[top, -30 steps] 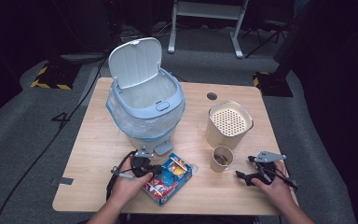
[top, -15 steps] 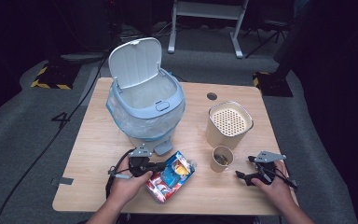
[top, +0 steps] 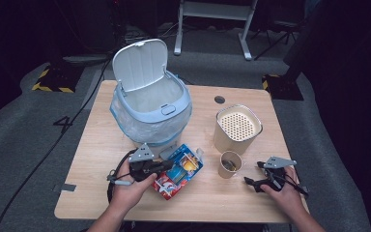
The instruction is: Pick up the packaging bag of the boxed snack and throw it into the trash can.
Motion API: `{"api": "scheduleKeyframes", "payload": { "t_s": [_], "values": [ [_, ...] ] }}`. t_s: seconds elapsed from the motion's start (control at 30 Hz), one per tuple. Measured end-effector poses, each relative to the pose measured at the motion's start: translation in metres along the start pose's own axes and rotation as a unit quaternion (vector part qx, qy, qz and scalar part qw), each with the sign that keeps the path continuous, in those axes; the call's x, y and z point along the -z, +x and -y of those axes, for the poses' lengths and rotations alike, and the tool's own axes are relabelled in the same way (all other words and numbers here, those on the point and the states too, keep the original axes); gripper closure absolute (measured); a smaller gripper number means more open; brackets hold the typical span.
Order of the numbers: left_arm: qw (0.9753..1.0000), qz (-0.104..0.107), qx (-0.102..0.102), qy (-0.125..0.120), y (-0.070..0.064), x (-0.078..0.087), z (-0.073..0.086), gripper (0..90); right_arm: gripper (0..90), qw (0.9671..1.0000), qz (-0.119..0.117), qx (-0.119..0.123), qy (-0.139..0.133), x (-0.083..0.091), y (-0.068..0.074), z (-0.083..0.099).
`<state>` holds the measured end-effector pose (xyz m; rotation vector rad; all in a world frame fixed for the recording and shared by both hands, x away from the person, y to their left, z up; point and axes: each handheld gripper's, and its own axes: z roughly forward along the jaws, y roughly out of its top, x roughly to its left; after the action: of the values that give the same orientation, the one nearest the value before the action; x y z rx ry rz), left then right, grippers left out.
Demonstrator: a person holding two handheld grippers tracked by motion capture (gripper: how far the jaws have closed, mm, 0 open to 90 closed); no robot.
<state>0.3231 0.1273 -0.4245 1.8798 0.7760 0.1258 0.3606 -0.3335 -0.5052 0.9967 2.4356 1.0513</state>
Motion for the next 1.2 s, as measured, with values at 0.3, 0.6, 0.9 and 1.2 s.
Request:
{"api": "scheduleKeyframes", "payload": {
  "t_s": [0.3,0.6,0.9,1.2],
  "values": [
    [0.9988,0.005,-0.037,-0.031,-0.003,0.016,-0.026,89.9,10.0,1.0,0.0,0.0,0.0,0.0,0.0,0.0],
    [0.9954,0.004,-0.066,-0.07,-0.005,0.032,-0.048,89.9,10.0,1.0,0.0,0.0,0.0,0.0,0.0,0.0],
    [0.9894,0.009,-0.077,-0.122,-0.002,0.051,-0.067,89.9,10.0,1.0,0.0,0.0,0.0,0.0,0.0,0.0],
    [0.9841,0.007,-0.098,-0.148,-0.005,0.071,-0.098,89.9,10.0,1.0,0.0,0.0,0.0,0.0,0.0,0.0]
  ]
}}
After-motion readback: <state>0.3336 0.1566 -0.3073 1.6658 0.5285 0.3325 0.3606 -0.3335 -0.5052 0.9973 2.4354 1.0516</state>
